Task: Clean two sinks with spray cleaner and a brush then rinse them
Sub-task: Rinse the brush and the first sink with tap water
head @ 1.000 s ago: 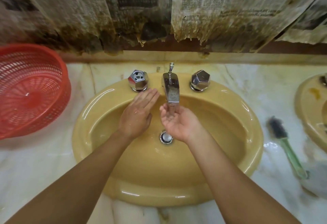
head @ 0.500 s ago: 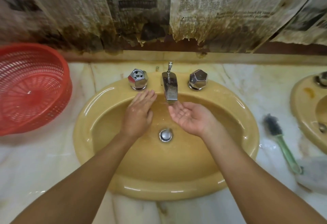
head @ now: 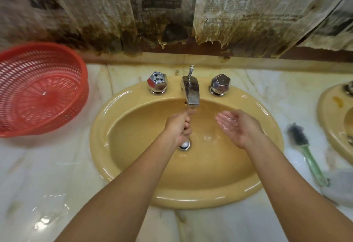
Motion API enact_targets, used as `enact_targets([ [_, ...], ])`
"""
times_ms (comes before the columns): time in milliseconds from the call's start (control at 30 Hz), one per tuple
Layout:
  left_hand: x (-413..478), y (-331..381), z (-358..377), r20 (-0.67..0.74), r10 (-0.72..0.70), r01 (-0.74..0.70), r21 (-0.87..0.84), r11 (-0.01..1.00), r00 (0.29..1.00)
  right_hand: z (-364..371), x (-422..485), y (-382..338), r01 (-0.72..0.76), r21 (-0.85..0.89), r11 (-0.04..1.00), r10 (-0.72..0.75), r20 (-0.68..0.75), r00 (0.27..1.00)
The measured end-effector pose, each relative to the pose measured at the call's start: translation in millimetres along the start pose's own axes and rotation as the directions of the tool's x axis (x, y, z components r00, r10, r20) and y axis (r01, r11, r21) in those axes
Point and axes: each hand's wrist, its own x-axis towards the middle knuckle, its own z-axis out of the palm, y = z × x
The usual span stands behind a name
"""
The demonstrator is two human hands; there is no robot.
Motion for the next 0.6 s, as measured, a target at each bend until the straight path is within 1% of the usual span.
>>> enact_targets([
  [33,0.9,2.3,-5.2,-0.059,0.114,-0.103,0.159,0.982,0.992,-0.5,1.8,2.8,-0.040,0.028,0.999,0.039,0.022,0.999],
  [67,1.0,6.1,-13.7,-0.126,0.294,-0.236,0.345,0.908,0.948,0.2,3.6,7.2,-0.084,0.062,0.995,0.082,0.044,0.996],
  [100,0.6,10.2,-25.0,-0.155,0.504,-0.362,0.523,0.772,0.850,3.5,4.3,12.8,-0.133,0.101,0.986,0.126,0.076,0.989],
  [133,0.3,14.7,-39.7,-0.114,0.682,-0.446,0.677,0.586,0.723,9.1,3.1,19.4,-0.184,0.142,0.973,0.169,0.109,0.979],
  [167,-0.4,19.6,-57.1,-0.021,0.809,-0.456,0.818,0.352,0.588,17.1,1.5,26.5,-0.229,0.182,0.956,0.206,0.135,0.969],
  [200,1.4,24.4,-76.7,0.096,0.872,-0.392,0.913,0.115,0.480,26.4,-1.7,33.8,-0.262,0.209,0.942,0.231,0.163,0.959],
  [233,4.3,30.5,-96.8,0.215,0.878,-0.307,0.948,-0.083,0.427,36.7,-3.7,40.5,-0.279,0.220,0.935,0.229,0.226,0.947],
  [267,9.1,37.0,-116.0,0.311,0.847,-0.236,0.945,-0.227,0.430,46.5,-7.0,46.3,-0.287,0.187,0.940,0.216,0.323,0.921],
  [300,12.8,42.9,-131.8,0.392,0.791,-0.189,0.920,-0.344,0.470,55.5,-9.2,52.7,-0.288,0.112,0.951,0.218,0.418,0.882],
  [333,15.0,47.5,-143.3,0.454,0.718,-0.152,0.882,-0.446,0.528,63.0,-11.7,57.1,-0.279,0.009,0.960,0.243,0.468,0.850],
  [367,18.2,49.6,-152.0,0.499,0.648,-0.131,0.839,-0.529,0.575,69.8,-13.2,59.2,-0.272,-0.068,0.960,0.271,0.482,0.833],
  [400,20.4,51.2,-157.3,0.527,0.598,-0.133,0.806,-0.577,0.604,74.1,-11.6,60.5,-0.277,-0.093,0.956,0.289,0.458,0.841],
  [433,21.4,53.4,-160.1,0.536,0.567,-0.148,0.795,-0.589,0.625,74.9,-4.8,61.8,-0.279,-0.060,0.958,0.279,0.408,0.869],
  [467,21.5,56.0,-161.4,0.542,0.548,-0.172,0.793,-0.584,0.638,73.9,3.3,61.5,-0.282,0.023,0.959,0.255,0.362,0.896],
  [500,20.5,58.8,-162.2,0.556,0.528,-0.198,0.786,-0.586,0.642,73.1,8.3,59.6,-0.294,0.090,0.952,0.243,0.364,0.899],
  [533,19.4,61.0,-163.6,0.577,0.512,-0.219,0.771,-0.598,0.636,73.2,5.4,57.0,-0.326,0.107,0.939,0.254,0.423,0.870],
  [567,18.8,62.8,-165.4,0.597,0.500,-0.238,0.759,-0.607,0.627,70.7,2.3,55.5,-0.344,0.032,0.938,0.284,0.495,0.821],
  [600,18.7,63.6,-167.7,0.611,0.494,-0.256,0.751,-0.608,0.618,67.1,-0.4,54.3,-0.302,-0.112,0.947,0.316,0.505,0.803],
])
